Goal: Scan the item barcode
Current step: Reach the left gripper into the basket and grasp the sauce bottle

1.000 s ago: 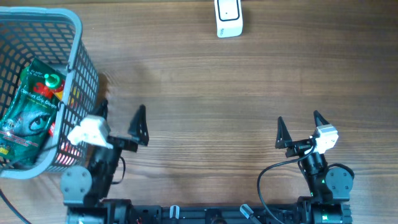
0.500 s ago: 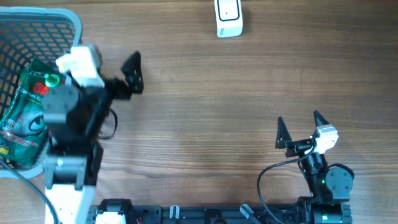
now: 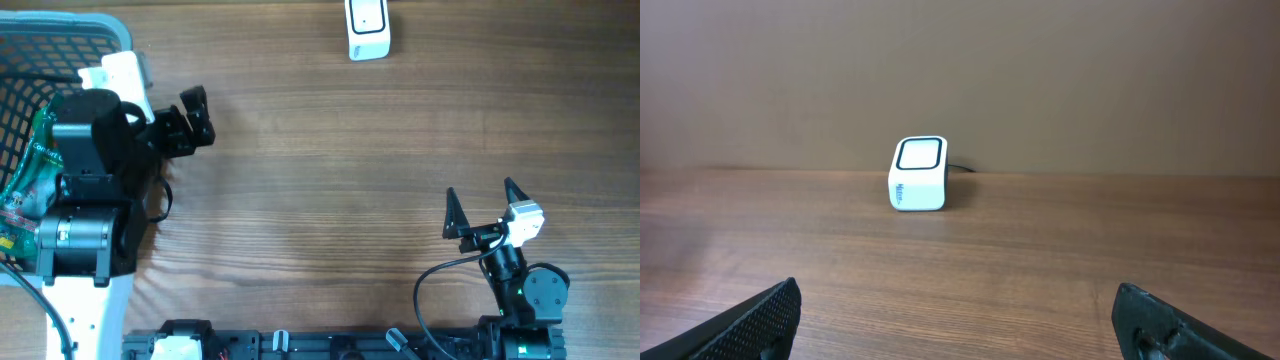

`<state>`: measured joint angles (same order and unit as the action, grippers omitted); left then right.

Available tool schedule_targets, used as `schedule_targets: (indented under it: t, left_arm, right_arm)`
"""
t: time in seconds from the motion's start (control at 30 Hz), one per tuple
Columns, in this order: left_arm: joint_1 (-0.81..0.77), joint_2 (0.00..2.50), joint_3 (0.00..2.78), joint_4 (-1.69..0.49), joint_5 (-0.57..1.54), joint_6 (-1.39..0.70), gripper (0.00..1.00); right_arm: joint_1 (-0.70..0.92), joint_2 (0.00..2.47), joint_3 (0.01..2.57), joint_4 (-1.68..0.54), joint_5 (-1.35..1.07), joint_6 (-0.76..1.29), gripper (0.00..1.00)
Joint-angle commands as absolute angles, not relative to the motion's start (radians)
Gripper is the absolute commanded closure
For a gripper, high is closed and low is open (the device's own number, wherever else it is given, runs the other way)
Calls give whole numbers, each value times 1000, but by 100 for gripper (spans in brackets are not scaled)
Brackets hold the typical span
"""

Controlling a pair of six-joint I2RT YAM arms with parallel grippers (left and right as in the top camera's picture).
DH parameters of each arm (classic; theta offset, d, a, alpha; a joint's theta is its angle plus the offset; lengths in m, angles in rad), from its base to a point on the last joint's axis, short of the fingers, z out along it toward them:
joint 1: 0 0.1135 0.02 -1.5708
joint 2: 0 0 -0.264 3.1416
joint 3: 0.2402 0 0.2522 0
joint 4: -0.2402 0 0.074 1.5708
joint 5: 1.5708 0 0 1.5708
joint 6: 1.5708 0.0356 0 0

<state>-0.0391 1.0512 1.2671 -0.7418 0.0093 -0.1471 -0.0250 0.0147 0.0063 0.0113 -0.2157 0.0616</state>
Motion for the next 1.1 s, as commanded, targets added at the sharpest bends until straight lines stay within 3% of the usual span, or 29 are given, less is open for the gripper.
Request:
schedule_targets:
  t: [0.0, 0.2, 0.63, 1.07]
  left_arm:
    - [-35, 1049, 1279, -717, 20, -101, 0]
    - [38, 1073, 1399, -703, -45, -246, 0]
    - [401, 1369, 1587, -739, -103, -565, 0]
    - [465, 1642, 1587, -880, -102, -698, 0]
  right_arm:
    - [-20, 5, 5, 15, -203, 52, 0]
    - [-20, 5, 5, 15, -203, 52, 0]
    - [-20, 5, 5, 15, -203, 52, 0]
    - [-20, 5, 5, 15, -203, 52, 1]
